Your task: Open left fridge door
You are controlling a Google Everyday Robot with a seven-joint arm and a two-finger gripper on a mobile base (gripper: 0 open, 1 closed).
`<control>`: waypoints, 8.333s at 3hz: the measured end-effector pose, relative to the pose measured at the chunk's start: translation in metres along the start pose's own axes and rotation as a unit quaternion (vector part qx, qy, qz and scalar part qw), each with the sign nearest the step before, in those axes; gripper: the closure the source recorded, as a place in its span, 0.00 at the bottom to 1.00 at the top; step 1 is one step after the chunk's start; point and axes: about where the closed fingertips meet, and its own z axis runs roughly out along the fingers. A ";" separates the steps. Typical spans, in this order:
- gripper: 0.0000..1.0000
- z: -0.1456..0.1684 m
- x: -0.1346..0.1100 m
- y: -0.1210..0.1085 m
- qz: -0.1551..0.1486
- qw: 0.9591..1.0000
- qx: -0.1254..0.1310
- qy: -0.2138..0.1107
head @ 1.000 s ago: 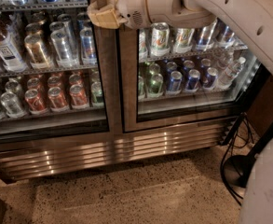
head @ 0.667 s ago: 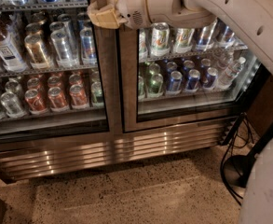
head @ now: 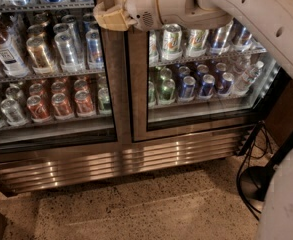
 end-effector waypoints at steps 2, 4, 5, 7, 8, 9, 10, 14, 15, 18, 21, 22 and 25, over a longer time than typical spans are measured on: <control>1.00 -0.001 -0.001 0.006 -0.005 1.000 -0.011 0.001; 1.00 -0.004 -0.002 0.014 -0.010 1.000 -0.024 0.003; 1.00 -0.004 -0.002 0.014 -0.010 1.000 -0.024 0.003; 1.00 -0.004 -0.003 0.013 -0.005 1.000 -0.022 0.007; 1.00 -0.005 -0.003 0.016 -0.005 1.000 -0.025 0.008; 1.00 -0.006 -0.005 0.021 -0.010 0.999 -0.032 0.008; 1.00 -0.007 -0.006 0.025 -0.013 0.999 -0.036 0.008; 1.00 -0.005 -0.005 0.026 -0.010 0.999 -0.045 0.021; 1.00 -0.008 -0.006 0.035 -0.015 0.998 -0.057 0.021; 1.00 -0.009 -0.007 0.039 -0.015 0.997 -0.067 0.024; 1.00 -0.010 -0.008 0.047 -0.019 0.996 -0.084 0.026; 1.00 -0.012 -0.007 0.048 -0.019 0.996 -0.085 0.026; 1.00 -0.015 -0.011 0.063 -0.027 0.994 -0.107 0.027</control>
Offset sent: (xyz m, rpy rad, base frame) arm -0.2193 0.1452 -0.1858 -0.4041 0.2444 1.1445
